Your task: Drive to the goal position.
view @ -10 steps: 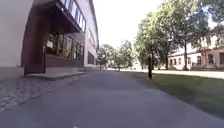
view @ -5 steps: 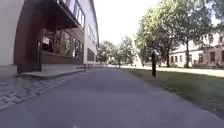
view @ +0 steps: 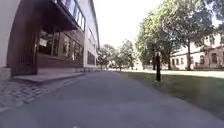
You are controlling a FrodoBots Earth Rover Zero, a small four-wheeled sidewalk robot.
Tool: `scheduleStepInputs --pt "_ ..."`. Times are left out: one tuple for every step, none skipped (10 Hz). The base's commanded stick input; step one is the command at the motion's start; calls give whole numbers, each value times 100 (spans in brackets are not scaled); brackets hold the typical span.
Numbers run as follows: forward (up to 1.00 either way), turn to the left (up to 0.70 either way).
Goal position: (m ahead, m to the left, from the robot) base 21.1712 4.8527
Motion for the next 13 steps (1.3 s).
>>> scheduleStepInputs --pt "85 0" --pt "85 0" --pt "85 0" --pt "85 0" --pt "85 0" --pt "85 0" --pt "85 0" --pt "85 0" --pt "85 0" --pt "85 0" --pt "85 0" --pt "85 0" --pt "85 0"
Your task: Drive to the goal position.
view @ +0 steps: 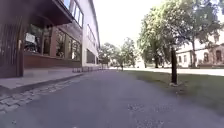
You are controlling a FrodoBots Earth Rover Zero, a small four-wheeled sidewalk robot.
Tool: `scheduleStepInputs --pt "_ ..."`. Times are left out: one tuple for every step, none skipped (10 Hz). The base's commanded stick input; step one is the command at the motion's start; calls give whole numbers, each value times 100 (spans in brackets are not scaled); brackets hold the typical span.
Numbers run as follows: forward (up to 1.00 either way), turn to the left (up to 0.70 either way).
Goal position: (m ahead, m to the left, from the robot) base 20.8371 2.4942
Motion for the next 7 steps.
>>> scheduleStepInputs --pt "85 0" --pt "85 0" --pt "85 0" --pt "85 0" --pt "85 0" --pt "85 0" --pt "85 0"
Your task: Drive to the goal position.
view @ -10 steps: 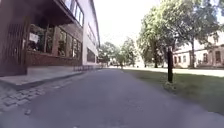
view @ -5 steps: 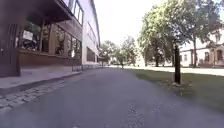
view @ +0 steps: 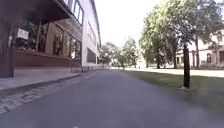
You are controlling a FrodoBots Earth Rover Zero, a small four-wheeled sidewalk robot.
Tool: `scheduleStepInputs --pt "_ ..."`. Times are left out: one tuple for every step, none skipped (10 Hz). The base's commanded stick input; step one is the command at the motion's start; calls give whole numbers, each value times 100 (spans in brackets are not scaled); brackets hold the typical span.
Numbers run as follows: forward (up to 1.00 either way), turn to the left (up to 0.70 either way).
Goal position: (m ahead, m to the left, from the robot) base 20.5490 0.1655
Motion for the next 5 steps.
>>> scheduleStepInputs --pt "85 0" --pt "85 0" --pt "85 0" --pt "85 0" --pt "85 0"
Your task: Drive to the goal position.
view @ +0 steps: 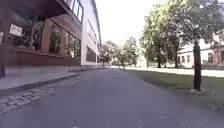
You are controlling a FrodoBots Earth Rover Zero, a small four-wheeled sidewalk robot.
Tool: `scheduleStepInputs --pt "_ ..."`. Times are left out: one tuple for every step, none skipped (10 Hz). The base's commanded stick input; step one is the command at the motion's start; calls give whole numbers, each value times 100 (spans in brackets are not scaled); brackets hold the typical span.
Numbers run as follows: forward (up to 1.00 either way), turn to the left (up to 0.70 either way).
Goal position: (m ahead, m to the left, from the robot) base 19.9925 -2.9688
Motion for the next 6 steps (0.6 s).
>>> scheduleStepInputs --pt "85 0" --pt "85 0" --pt "85 0" --pt "85 0" --pt "85 0" --pt "85 0"
